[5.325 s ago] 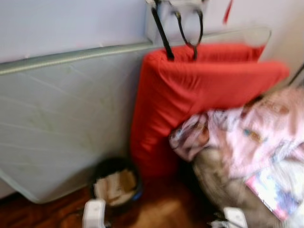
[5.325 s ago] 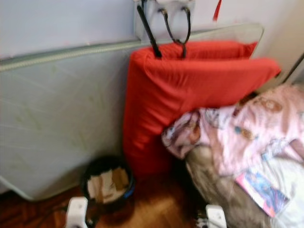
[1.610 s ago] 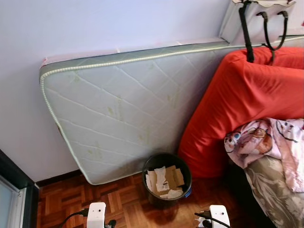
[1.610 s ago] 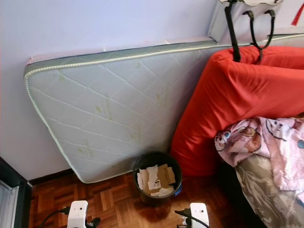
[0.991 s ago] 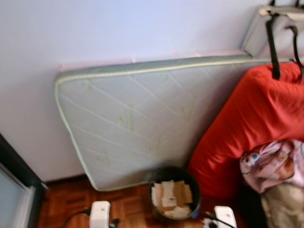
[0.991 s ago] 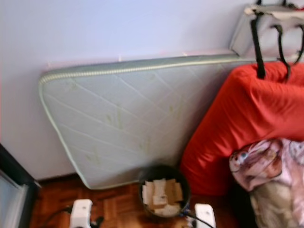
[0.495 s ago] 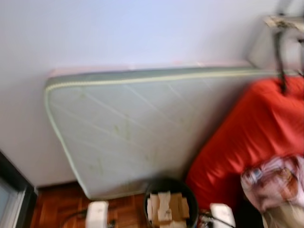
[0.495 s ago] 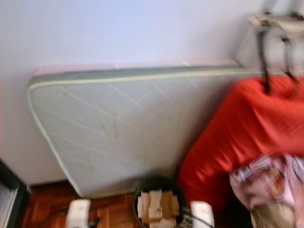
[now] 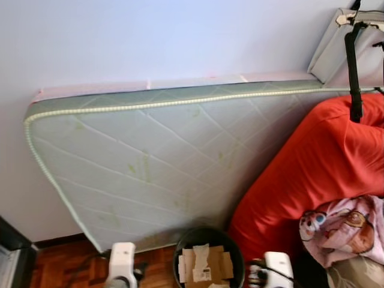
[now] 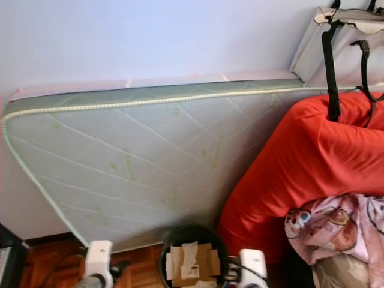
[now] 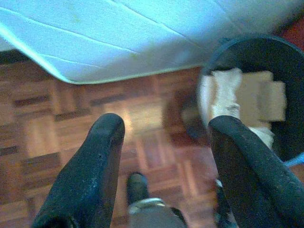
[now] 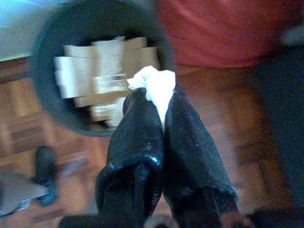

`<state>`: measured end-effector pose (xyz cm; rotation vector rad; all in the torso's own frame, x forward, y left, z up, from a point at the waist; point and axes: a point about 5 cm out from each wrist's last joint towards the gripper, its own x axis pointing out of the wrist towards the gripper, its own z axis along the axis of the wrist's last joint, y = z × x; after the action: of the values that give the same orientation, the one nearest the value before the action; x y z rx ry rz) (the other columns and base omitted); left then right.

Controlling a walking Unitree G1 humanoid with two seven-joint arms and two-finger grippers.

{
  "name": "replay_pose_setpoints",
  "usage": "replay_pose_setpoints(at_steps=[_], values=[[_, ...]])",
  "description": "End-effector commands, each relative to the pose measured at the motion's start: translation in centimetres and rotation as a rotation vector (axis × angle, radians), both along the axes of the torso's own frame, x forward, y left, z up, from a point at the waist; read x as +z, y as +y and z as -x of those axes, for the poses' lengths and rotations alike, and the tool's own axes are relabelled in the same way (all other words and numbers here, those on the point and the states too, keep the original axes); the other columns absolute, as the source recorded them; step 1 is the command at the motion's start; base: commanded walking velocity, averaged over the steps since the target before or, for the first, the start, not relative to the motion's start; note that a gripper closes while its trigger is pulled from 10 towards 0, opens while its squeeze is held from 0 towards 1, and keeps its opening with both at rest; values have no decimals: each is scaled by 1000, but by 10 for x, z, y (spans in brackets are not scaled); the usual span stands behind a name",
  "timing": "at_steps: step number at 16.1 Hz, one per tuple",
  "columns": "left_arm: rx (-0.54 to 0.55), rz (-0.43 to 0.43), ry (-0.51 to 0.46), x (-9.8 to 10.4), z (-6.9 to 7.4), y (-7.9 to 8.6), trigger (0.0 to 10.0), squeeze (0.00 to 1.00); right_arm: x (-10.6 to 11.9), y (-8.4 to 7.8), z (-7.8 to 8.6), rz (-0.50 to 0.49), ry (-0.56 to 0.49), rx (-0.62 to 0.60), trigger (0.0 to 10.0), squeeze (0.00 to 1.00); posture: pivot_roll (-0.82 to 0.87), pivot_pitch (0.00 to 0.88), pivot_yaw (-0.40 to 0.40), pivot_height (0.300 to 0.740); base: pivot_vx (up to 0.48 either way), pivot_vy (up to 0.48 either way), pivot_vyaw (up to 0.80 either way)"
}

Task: Clean up the room

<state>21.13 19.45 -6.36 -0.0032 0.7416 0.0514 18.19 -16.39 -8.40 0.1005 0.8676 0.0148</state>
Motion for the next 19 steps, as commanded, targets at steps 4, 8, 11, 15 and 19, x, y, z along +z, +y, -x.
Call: replay_pose_setpoints(at_steps=[4, 8, 11, 15, 19], values=[[-26, 9, -40, 7, -11, 0, 10000, 0, 8, 2, -15, -35, -71, -54, 10000, 0, 16, 5, -18, 740, 0, 0, 0], [-15, 34, -213, 33, -43, 1, 10000, 0, 33, 3, -49, -39, -273, -47, 10000, 0, 15, 25, -33, 740, 0, 0, 0], [-56, 23, -361, 57, -67, -7, 10000, 0, 59, 9, -76, -71, -449, -17, 10000, 0, 18, 29, -60, 740, 0, 0, 0], [-49, -4, -643, 96, -80, -6, 10000, 0, 82, 6, -85, -74, -650, 0, 10000, 0, 22, 38, -86, 740, 0, 0, 0], [-128, -5, -736, 107, -71, -25, 10000, 0, 80, 3, -76, -61, -678, -6, 10000, 0, 15, 35, -78, 740, 0, 0, 0]])
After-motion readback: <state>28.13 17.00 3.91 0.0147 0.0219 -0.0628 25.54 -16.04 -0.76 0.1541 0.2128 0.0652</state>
